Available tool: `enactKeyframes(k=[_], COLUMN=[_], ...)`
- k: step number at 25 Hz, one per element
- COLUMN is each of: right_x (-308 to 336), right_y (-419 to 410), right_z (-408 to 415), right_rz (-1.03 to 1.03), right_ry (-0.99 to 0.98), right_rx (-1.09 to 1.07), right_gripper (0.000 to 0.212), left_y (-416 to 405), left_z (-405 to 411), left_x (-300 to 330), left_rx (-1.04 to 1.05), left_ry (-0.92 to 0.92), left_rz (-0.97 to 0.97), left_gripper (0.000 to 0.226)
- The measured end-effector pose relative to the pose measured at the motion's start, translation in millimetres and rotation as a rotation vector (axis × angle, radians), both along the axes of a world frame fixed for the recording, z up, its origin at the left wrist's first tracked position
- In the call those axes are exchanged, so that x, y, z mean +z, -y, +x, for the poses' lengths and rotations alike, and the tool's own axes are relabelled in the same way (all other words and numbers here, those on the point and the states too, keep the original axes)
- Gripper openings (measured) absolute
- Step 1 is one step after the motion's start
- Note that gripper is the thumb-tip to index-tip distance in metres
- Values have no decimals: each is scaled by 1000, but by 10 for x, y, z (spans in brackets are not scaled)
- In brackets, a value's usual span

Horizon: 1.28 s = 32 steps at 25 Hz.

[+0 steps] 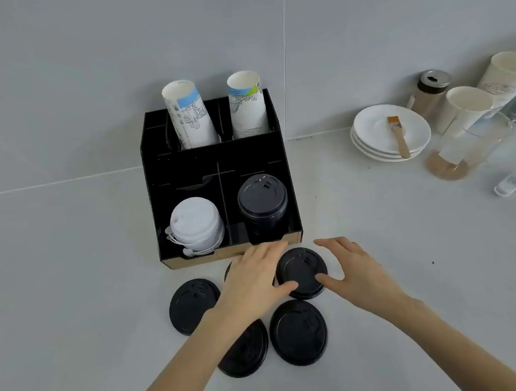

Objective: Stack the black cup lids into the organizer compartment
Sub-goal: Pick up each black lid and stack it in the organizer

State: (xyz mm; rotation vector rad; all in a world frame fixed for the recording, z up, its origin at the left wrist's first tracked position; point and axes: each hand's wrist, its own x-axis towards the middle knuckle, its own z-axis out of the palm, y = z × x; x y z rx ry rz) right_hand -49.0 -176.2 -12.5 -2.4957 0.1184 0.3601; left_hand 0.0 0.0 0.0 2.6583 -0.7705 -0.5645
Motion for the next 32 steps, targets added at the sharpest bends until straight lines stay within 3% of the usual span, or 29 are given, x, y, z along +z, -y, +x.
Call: enactKeyframes(k=[12, 18, 32], right_x=[-373, -394, -74], right_y=[-59, -77, -79], right_z=[-36, -50, -71], right_rz=[42, -20, 94], right_ry=[-26, 17, 120], right_rx=[24, 15, 27], right_gripper=[58, 55, 48], left_y=[73, 78, -45], left_z=[26, 50, 15], left_x=[-483, -515, -287], left_rx=[-82, -64, -39], left_ry=[21, 29, 73], left_rz=[119, 99, -76], left_gripper=[67, 65, 60])
